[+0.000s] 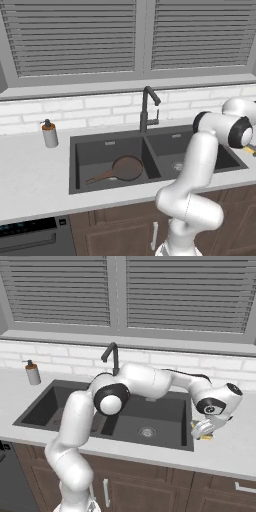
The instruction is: Pick the pan and sponge and place them into the sink. Then turn on the water.
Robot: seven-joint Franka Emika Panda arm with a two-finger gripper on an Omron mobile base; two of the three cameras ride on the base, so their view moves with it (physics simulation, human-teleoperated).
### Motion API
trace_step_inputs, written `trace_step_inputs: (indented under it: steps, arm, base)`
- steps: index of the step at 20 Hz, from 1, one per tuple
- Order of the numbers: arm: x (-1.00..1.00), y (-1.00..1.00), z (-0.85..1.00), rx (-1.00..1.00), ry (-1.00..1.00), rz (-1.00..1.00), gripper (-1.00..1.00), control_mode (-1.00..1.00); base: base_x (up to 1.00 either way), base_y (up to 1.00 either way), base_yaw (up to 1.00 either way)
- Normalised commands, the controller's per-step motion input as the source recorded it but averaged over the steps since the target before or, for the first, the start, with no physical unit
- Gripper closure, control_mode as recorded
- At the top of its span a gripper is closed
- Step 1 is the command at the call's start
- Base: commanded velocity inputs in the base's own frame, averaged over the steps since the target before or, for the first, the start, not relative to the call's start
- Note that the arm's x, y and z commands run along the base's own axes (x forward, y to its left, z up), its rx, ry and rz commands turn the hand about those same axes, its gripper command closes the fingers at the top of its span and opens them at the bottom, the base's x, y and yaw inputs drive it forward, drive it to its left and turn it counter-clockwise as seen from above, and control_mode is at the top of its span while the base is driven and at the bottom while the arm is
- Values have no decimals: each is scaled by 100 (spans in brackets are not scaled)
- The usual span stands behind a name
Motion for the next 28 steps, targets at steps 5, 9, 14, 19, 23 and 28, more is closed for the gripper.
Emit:
trace_step_inputs:
  steps: [5,9,14,19,23,28]
  arm:
    - [-45,66,24,4,-17,43,100,-100]
    - [-35,69,21,0,-18,47,100,-100]
    - [-40,52,25,0,-24,37,100,-100]
    - [-32,65,18,1,-13,26,100,-100]
    - [-15,83,12,1,0,16,100,-100]
    - [-3,91,2,0,0,15,100,-100]
  base:
    - [0,0,0]
    - [0,0,0]
    - [0,0,0]
    - [0,0,0]
    - [0,0,0]
    - [0,0,0]
